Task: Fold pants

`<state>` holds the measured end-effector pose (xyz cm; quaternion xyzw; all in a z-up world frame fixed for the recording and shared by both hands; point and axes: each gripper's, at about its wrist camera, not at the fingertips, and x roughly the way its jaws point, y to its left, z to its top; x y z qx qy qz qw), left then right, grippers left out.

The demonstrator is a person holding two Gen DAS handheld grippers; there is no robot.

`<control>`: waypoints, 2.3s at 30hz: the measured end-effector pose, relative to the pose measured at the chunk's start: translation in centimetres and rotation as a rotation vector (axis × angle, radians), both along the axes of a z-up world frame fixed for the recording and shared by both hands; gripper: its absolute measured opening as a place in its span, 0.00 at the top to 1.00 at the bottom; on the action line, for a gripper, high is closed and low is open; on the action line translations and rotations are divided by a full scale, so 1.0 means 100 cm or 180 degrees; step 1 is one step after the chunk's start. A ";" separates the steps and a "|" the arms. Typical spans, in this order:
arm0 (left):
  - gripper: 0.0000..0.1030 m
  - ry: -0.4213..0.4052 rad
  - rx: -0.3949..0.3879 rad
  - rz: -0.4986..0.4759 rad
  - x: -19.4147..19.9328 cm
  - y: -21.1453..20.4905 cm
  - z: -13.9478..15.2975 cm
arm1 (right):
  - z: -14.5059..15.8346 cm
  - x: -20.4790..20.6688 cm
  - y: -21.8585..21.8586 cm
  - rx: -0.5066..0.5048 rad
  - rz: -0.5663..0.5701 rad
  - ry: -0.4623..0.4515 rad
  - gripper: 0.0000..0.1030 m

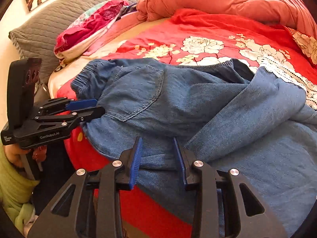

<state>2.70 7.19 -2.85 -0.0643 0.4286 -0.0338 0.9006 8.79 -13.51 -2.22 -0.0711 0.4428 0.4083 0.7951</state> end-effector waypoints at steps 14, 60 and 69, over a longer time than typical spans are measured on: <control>0.45 -0.0282 -0.0697 -0.0824 0.007 -0.060 0.050 | 0.043 0.035 -0.093 0.0337 -0.0860 -0.0313 0.51; 0.95 -0.0198 -0.0780 -0.1243 0.084 -0.131 0.008 | 0.072 0.141 -0.201 0.0411 -0.2125 -0.0350 0.92; 0.97 -0.0407 -0.0642 -0.1443 0.070 -0.127 0.021 | 0.073 0.063 -0.254 0.0789 -0.2353 -0.0182 0.92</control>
